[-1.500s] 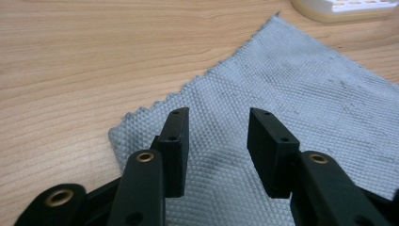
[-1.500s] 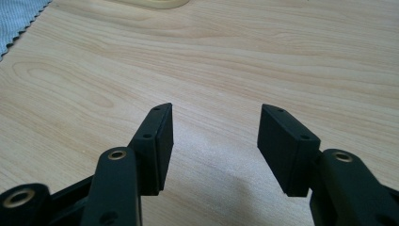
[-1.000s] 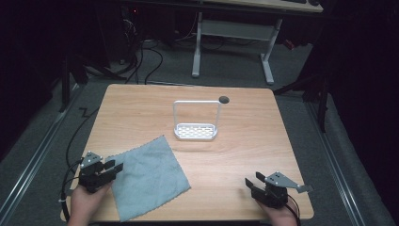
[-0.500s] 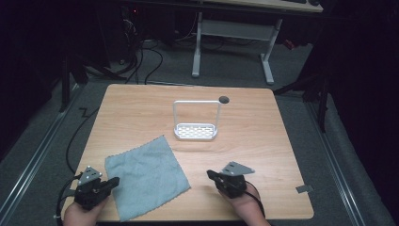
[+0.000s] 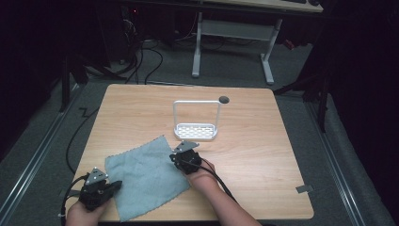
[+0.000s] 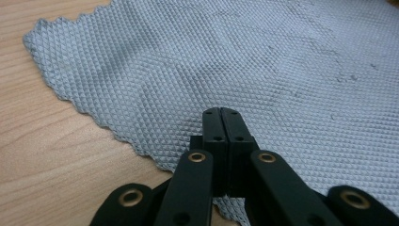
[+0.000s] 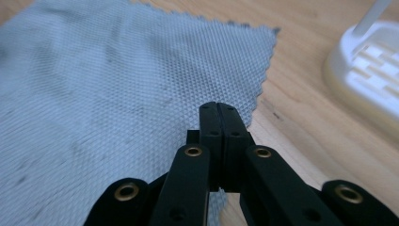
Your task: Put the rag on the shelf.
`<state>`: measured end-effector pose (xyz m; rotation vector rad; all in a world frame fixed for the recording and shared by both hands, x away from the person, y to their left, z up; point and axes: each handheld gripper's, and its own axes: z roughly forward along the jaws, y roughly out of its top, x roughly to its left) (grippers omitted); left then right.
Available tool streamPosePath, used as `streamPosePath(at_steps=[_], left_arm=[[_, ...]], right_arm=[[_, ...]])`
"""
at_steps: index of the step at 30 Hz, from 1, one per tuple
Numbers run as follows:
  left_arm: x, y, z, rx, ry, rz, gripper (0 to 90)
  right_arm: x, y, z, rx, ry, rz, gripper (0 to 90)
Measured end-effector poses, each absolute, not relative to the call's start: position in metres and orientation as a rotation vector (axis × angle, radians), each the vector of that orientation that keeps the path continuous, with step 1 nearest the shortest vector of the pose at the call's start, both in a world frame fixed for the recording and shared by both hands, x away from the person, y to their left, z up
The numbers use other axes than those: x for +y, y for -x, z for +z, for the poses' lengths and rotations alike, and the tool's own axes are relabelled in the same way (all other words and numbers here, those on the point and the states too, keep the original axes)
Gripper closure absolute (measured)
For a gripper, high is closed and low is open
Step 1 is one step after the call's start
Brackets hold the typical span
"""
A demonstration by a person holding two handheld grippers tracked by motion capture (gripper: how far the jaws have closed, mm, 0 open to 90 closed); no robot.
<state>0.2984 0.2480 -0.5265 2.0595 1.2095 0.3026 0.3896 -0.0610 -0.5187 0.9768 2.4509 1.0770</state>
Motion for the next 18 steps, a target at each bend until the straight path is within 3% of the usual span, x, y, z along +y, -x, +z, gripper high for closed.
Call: streamPosePath(at_steps=[7,18], left_arm=[[0.247,-0.298,-0.526,1.192,-2.079,0.315,89.8],[0.216,-0.298,-0.525,1.075,-2.14,0.275,89.8]], right_arm=[[-0.06,-0.391,-0.529,2.472,-0.999,1.032,90.0],[-0.106,-0.348,-0.531,2.437,-0.996,1.041,90.0]])
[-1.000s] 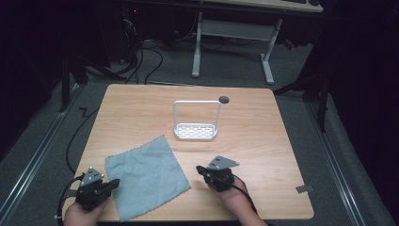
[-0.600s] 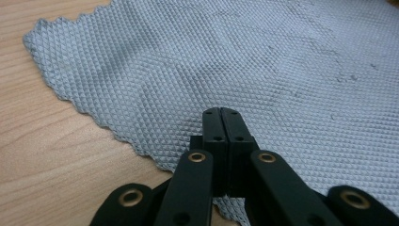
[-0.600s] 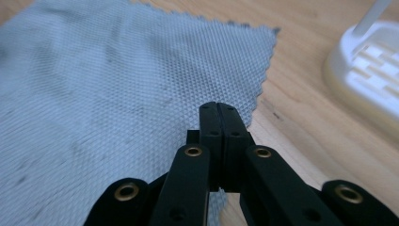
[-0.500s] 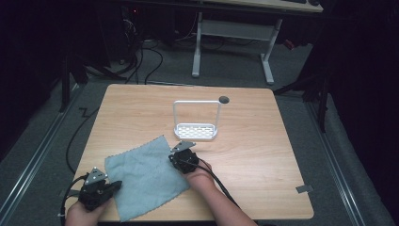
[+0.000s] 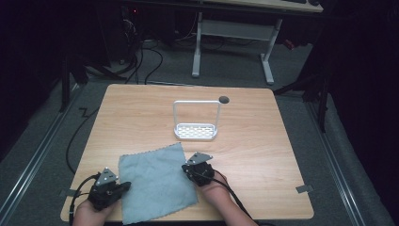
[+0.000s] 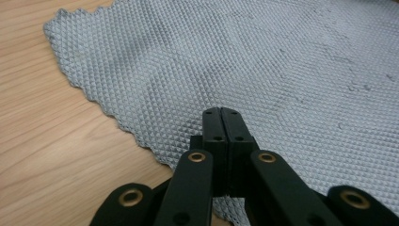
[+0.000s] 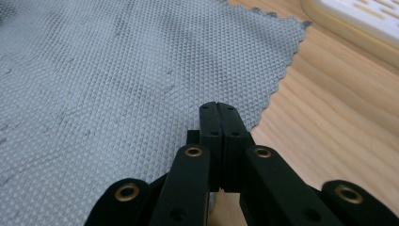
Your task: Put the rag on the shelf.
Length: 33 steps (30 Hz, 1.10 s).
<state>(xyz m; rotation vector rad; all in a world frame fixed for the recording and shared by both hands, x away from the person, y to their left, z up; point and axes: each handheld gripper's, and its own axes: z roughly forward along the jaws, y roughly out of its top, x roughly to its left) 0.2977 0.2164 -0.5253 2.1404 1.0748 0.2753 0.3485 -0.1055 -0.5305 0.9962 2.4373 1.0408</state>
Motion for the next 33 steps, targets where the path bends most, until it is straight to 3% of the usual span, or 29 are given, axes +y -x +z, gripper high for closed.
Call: streamPosePath(at_steps=[9,17,26,30,33], left_arm=[[0.164,-0.307,-0.526,0.947,-2.185,0.259,90.0],[0.121,-0.318,-0.527,0.879,-2.187,0.219,90.0],[0.113,-0.302,-0.528,0.784,-2.204,0.194,89.6],[0.114,-0.301,-0.528,0.774,-2.2,0.188,86.4],[0.116,-0.3,-0.526,0.797,-2.166,0.214,76.9]], right_arm=[[-0.168,-0.308,-0.532,2.374,-1.047,1.045,90.0],[-0.204,-0.297,-0.53,2.348,-1.105,1.014,90.0],[-0.23,-0.285,-0.529,2.316,-1.163,1.009,90.0],[-0.232,-0.286,-0.529,2.333,-1.162,1.015,88.4],[-0.234,-0.287,-0.529,2.333,-1.193,1.047,82.9]])
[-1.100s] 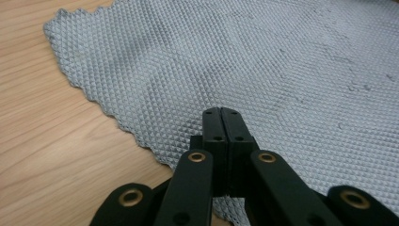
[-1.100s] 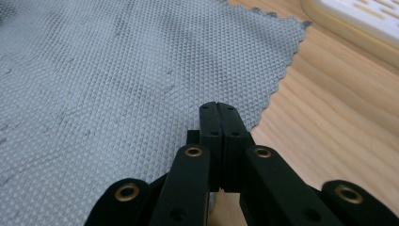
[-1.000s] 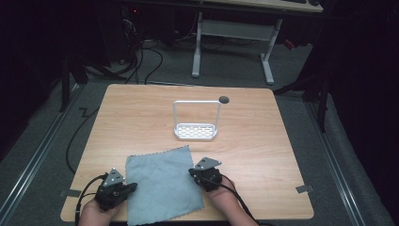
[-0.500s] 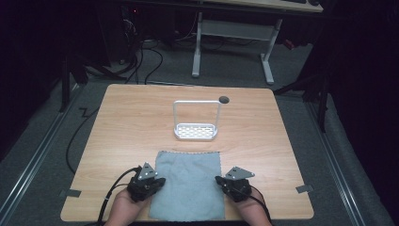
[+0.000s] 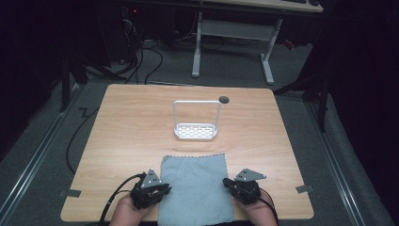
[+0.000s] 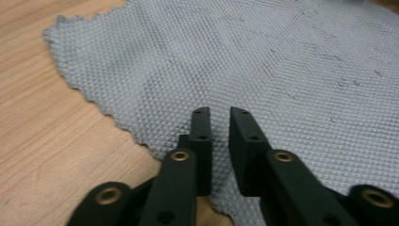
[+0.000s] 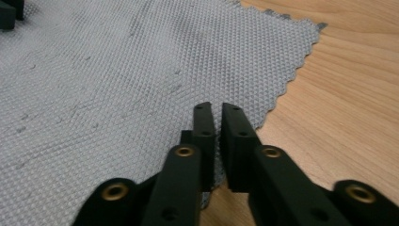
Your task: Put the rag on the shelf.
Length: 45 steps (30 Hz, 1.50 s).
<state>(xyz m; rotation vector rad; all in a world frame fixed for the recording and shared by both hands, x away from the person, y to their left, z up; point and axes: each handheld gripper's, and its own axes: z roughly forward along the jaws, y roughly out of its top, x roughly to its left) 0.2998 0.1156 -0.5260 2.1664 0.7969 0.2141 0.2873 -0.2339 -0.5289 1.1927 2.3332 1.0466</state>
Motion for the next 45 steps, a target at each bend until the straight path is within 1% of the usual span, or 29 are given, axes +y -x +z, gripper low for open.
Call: streamPosePath(at_steps=[1,2,3,5,6,8,10,11,13,15,18,19,21,23,25,27,31,34,35,37,38,40,42,43,45], left_arm=[[0.118,-0.301,-0.525,0.807,-2.144,0.228,74.5],[0.122,-0.303,-0.523,0.829,-2.11,0.239,71.0],[0.125,-0.307,-0.522,0.847,-2.088,0.246,71.0],[0.135,-0.321,-0.52,0.929,-2.031,0.261,66.5],[0.137,-0.325,-0.52,0.956,-2.022,0.267,62.5],[0.139,-0.337,-0.52,0.999,-2.032,0.296,58.5],[0.137,-0.353,-0.521,1.059,-2.01,0.285,53.3],[0.137,-0.353,-0.521,1.059,-2.01,0.285,51.9],[0.127,-0.363,-0.523,1.064,-2.041,0.326,52.2],[0.119,-0.37,-0.525,1.07,-2.057,0.35,51.8],[0.112,-0.377,-0.528,1.11,-2.039,0.352,56.2],[0.11,-0.379,-0.53,1.138,-2.037,0.357,56.2],[0.111,-0.38,-0.53,1.144,-2.025,0.353,63.6],[0.111,-0.381,-0.531,1.131,-2.024,0.336,65.9],[0.111,-0.381,-0.532,1.114,-2.03,0.349,70.9],[0.11,-0.38,-0.533,1.1,-2.032,0.375,74.9],[0.109,-0.378,-0.535,1.077,-2.029,0.378,83.7],[0.109,-0.379,-0.535,1.071,-2.027,0.361,85.6],[0.109,-0.379,-0.535,1.069,-2.027,0.361,86.3],[0.109,-0.378,-0.535,1.062,-2.032,0.361,86.9],[0.109,-0.378,-0.535,1.061,-2.033,0.36,86.9],[0.109,-0.378,-0.535,1.059,-2.035,0.357,86.9],[0.109,-0.378,-0.535,1.059,-2.034,0.356,87.0],[0.109,-0.378,-0.535,1.058,-2.034,0.356,87.8],[0.109,-0.378,-0.535,1.057,-2.035,0.351,88.7]], right_arm=[[-0.235,-0.287,-0.528,2.323,-1.196,1.059,82.2],[-0.239,-0.287,-0.525,2.297,-1.207,1.116,79.2],[-0.239,-0.287,-0.525,2.297,-1.207,1.116,79.2],[-0.243,-0.287,-0.521,2.259,-1.231,1.163,72.0],[-0.246,-0.289,-0.52,2.244,-1.231,1.184,70.6],[-0.249,-0.289,-0.519,2.214,-1.217,1.182,66.8],[-0.25,-0.29,-0.519,2.207,-1.219,1.165,65.7],[-0.25,-0.29,-0.519,2.207,-1.219,1.165,65.7],[-0.253,-0.291,-0.52,2.201,-1.235,1.162,67.7],[-0.254,-0.292,-0.52,2.191,-1.255,1.167,67.7],[-0.255,-0.292,-0.519,2.18,-1.258,1.164,67.7],[-0.255,-0.292,-0.519,2.177,-1.256,1.165,67.6],[-0.254,-0.292,-0.519,2.182,-1.238,1.16,65.1],[-0.252,-0.293,-0.518,2.172,-1.23,1.156,60.5],[-0.248,-0.297,-0.517,2.16,-1.232,1.152,57.6],[-0.241,-0.307,-0.515,2.155,-1.253,1.148,54.0],[-0.227,-0.337,-0.518,2.163,-1.287,1.086,50.7],[-0.22,-0.361,-0.526,2.167,-1.342,1.038,53.0],[-0.217,-0.369,-0.528,2.168,-1.37,0.974,53.3],[-0.215,-0.377,-0.53,2.164,-1.361,0.94,55.5],[-0.214,-0.378,-0.529,2.163,-1.366,0.929,57.7],[-0.213,-0.378,-0.527,2.177,-1.359,0.901,65.7],[-0.211,-0.376,-0.528,2.176,-1.348,0.899,70.3],[-0.21,-0.373,-0.528,2.179,-1.346,0.908,75.9],[-0.209,-0.372,-0.528,2.179,-1.335,0.914,81.9]])
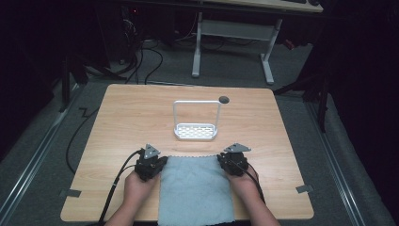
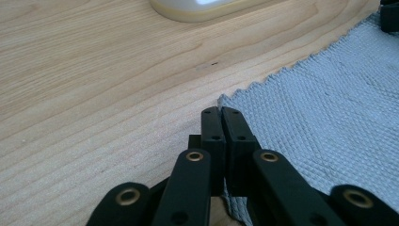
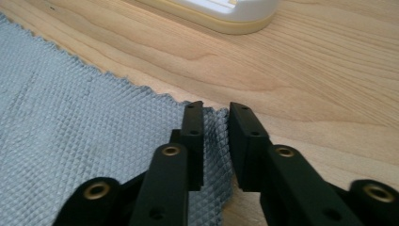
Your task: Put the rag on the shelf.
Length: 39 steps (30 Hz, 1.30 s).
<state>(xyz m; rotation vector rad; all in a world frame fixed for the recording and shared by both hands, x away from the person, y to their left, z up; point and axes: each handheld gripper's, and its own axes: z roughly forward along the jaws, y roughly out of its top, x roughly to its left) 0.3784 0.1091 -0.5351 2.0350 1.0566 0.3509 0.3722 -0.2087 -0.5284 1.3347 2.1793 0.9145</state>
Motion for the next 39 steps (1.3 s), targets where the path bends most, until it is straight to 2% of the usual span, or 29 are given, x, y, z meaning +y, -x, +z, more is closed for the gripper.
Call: streamPosePath(at_steps=[2,4,16,39], left_arm=[[0.11,-0.379,-0.535,1.059,-2.031,0.346,88.9],[0.11,-0.379,-0.535,1.06,-2.03,0.337,89.0],[0.117,-0.366,-0.522,0.999,-1.938,0.331,89.4],[0.129,-0.342,-0.477,0.856,-1.719,0.469,89.4]], right_arm=[[-0.208,-0.37,-0.529,2.187,-1.331,0.925,87.9],[-0.208,-0.369,-0.529,2.19,-1.32,0.93,89.1],[-0.217,-0.343,-0.512,2.094,-1.259,1.127,89.2],[-0.213,-0.313,-0.467,1.91,-1.099,1.349,89.2]])
